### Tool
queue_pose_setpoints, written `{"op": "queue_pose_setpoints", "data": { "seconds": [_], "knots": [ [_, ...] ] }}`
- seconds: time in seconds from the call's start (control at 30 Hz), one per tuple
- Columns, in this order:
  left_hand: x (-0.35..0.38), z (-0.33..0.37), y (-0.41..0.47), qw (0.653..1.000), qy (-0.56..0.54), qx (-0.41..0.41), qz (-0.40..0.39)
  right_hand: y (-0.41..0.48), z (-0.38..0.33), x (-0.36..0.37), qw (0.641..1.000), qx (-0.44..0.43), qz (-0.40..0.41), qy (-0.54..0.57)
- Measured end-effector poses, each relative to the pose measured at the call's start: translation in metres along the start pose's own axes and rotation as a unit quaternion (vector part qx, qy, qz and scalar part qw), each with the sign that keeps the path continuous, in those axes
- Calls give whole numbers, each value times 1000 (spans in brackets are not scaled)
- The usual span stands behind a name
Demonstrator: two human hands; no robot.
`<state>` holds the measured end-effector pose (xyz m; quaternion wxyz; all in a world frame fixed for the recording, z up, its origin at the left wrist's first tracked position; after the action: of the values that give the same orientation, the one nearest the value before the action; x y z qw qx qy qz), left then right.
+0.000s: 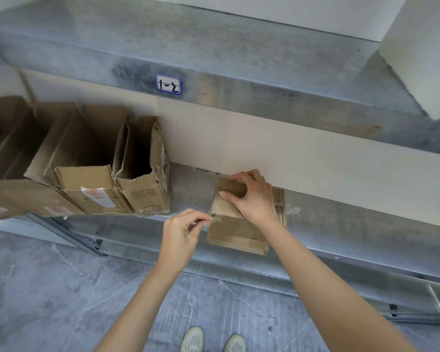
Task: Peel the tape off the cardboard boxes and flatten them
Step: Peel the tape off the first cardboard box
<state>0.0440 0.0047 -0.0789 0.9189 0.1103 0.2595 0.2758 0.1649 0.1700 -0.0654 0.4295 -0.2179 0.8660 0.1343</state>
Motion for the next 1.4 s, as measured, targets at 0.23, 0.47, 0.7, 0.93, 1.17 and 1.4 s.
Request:
{"op": "queue_pose_setpoints", "data": {
  "seconds": [0.23,0.47,0.7,0.93,1.17,1.4],
  "knots": [
    [-8,-3,-19,997,-52,-59,5,3,1,1,1000,5,-10,6],
    [-1,30,25,991,-88,-39,94,3,3,-2,998,13,3,65],
    [45,33,61,990,-101,-38,90,-2,4,-6,949,46,67,305],
    [69,39,76,992,-83,-2,97,-3,3,-7,935,12,95,340],
    [83,32,74,995,-79,-4,58,3,6,-6,944,38,116,308],
    [85,28,74,998,-63,3,-5,1,13,-12,936,57,182,296]
  ]
}}
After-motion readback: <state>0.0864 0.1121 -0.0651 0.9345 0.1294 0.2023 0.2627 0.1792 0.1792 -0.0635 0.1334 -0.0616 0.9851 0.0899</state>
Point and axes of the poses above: each hand's wrist, its own y-axis towards the middle knuckle, its own x-axis out of the palm, z = x × y, the point moved 2 cm from there along y, towards the middle knuckle, and after that the axes turned 4 degrees about x, right-handed, at the moved point
